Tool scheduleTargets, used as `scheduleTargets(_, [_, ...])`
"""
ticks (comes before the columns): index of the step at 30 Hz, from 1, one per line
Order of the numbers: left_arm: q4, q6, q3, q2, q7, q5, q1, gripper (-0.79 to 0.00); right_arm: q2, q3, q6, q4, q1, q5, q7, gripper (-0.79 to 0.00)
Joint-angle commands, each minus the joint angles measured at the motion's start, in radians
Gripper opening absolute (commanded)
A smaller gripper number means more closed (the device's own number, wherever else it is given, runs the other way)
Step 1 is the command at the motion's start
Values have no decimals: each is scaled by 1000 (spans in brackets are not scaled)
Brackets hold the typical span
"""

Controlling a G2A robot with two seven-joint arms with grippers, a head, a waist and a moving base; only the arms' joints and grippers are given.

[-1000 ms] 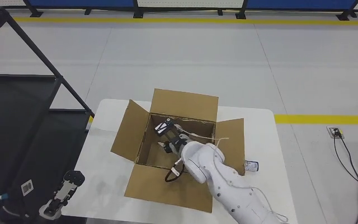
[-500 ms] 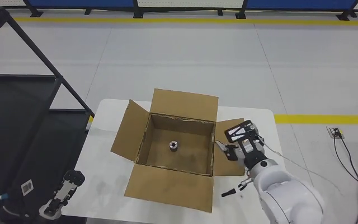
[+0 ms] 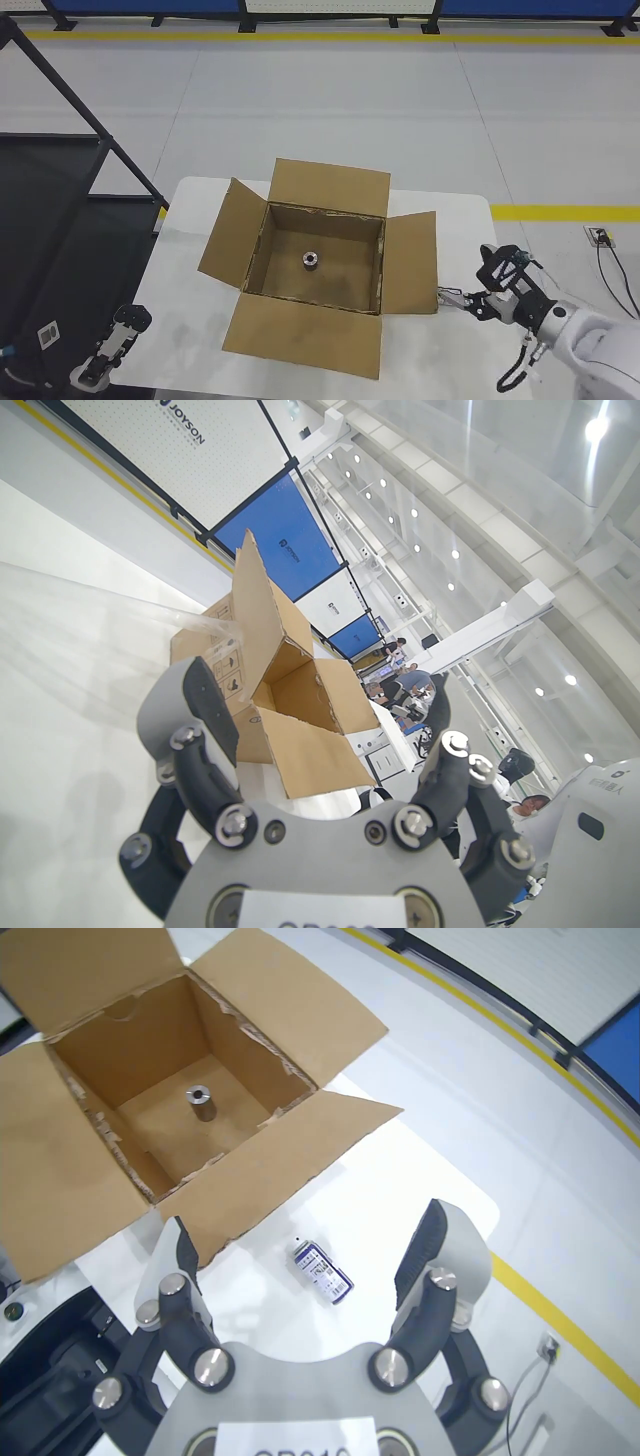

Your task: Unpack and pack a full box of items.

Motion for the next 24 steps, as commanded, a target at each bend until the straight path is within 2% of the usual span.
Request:
scheduleTargets(1, [0,0,0,0,0,0,0,0,34,12,-69,69,-1,44,-96,0])
scheduleTargets(13, [0,0,0,0,0,0,0,0,34,8,-68,62,-2,32,-96,0])
scheduleTargets(16, [0,0,0,0,0,0,0,0,42,-58,-76,28,10,-137,-104,0])
scheduleTargets(21, [0,0,0,0,0,0,0,0,79,-128,-146,151,83,-333,-174,0])
scheduleTargets(24, [0,0,0,0,0,0,0,0,116,-171,-146,230,138,-364,-174,0])
